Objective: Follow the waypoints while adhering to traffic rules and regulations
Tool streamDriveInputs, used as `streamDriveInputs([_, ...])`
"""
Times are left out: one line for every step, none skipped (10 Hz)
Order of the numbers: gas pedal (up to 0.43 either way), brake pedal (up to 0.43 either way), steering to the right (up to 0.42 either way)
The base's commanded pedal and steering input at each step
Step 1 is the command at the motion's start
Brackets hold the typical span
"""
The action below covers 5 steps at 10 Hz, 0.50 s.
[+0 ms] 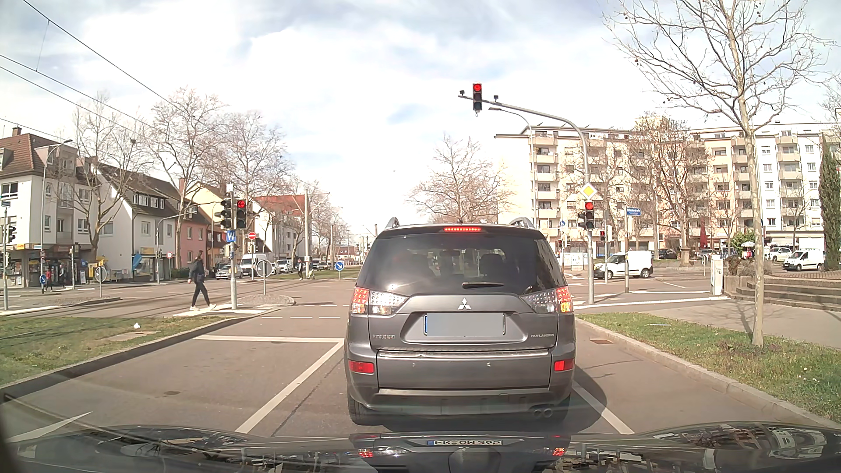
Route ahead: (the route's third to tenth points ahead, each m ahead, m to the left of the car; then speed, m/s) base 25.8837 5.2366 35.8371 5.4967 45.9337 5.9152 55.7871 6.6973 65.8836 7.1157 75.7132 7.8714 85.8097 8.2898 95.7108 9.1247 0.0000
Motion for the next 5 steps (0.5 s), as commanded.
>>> streamDriveInputs([0.0, 0.299, 0.0])
streamDriveInputs([0.0, 0.299, 0.0])
streamDriveInputs([0.0, 0.305, 0.0])
streamDriveInputs([0.0, 0.305, 0.0])
streamDriveInputs([0.0, 0.299, 0.0])
